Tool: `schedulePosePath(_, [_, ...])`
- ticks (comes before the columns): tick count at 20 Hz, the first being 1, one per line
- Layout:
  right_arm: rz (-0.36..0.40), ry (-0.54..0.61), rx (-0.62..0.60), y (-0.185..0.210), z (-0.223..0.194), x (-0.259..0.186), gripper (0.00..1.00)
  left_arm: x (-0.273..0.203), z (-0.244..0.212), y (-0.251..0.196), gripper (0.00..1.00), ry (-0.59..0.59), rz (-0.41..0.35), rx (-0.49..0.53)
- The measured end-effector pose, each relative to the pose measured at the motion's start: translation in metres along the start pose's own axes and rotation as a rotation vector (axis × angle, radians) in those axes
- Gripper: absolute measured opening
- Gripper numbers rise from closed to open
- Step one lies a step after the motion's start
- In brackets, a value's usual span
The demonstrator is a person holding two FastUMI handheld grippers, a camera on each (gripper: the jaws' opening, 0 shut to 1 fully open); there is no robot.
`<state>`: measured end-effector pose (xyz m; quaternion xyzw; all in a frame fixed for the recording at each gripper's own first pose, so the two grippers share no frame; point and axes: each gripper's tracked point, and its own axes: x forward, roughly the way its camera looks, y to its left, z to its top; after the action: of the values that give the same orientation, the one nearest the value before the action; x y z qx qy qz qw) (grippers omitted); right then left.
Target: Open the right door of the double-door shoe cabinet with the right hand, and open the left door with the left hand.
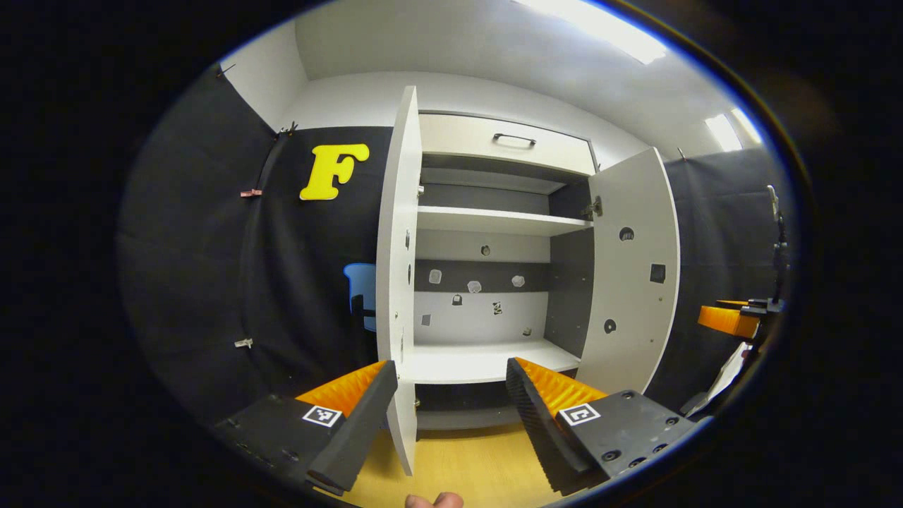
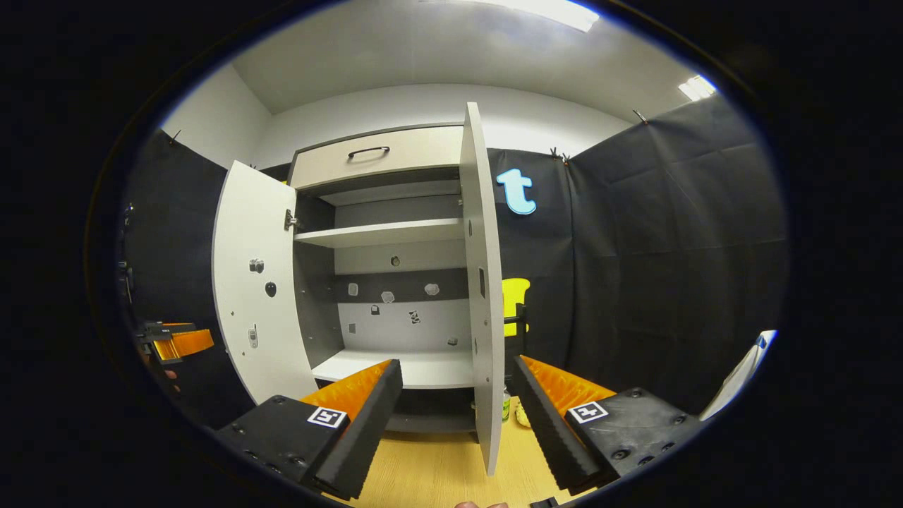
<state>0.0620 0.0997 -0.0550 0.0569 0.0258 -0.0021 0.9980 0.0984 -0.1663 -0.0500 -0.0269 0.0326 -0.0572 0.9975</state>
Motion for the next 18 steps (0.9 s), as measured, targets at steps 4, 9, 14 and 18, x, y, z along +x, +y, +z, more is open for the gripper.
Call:
schedulePosePath(4, [0.014,-0.004,-0.013,0.004,0.001,-0.002,0.98,-0.003,0.000,0.004,0.96,-0.003,0.017,-0.008])
schedulePosePath(9, [0.034,0.004,-0.006,0.011,-0.001,-0.004,0.98,-0.011,-0.002,0.009,0.96,-0.001,0.050,-0.015])
schedulePosePath(14, [0.060,0.001,-0.010,0.016,0.000,-0.004,0.98,-0.019,-0.007,0.016,0.96,0.003,0.090,-0.039])
schedulePosePath(18, [0.054,0.015,-0.005,0.011,-0.005,-0.003,0.98,-0.017,-0.012,0.017,0.95,0.017,0.102,-0.030])
